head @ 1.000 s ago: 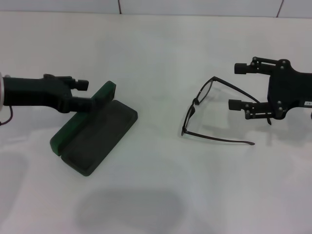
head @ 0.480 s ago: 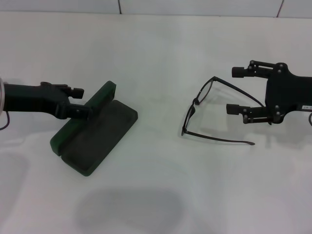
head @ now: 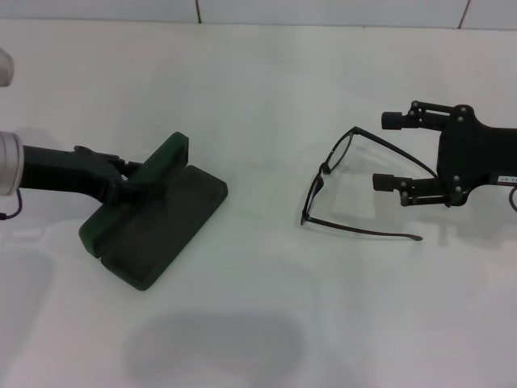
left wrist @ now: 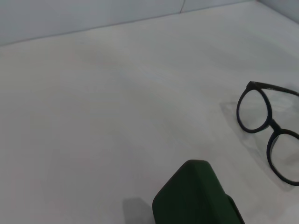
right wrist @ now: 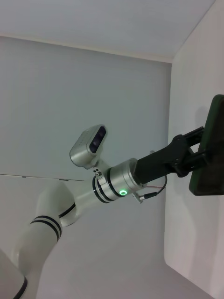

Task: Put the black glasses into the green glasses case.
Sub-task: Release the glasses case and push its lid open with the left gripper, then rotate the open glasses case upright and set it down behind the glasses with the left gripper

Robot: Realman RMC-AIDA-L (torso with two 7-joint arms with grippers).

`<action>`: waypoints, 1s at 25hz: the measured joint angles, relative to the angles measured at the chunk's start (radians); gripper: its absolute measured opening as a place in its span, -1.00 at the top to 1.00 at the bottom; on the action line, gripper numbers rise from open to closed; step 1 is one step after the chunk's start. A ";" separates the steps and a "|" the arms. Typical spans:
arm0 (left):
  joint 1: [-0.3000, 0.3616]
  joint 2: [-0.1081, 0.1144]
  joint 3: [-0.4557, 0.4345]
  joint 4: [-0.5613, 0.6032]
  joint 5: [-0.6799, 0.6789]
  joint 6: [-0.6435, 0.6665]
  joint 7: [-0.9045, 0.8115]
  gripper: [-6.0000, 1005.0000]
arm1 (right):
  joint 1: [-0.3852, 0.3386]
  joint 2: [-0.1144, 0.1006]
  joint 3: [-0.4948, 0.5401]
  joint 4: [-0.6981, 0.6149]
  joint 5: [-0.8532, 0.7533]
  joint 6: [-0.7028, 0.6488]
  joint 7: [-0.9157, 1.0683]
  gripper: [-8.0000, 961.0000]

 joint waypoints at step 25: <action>-0.056 0.009 0.002 0.004 -0.058 -0.002 0.170 0.57 | -0.038 0.006 -0.001 -0.057 -0.122 -0.052 -0.046 -0.70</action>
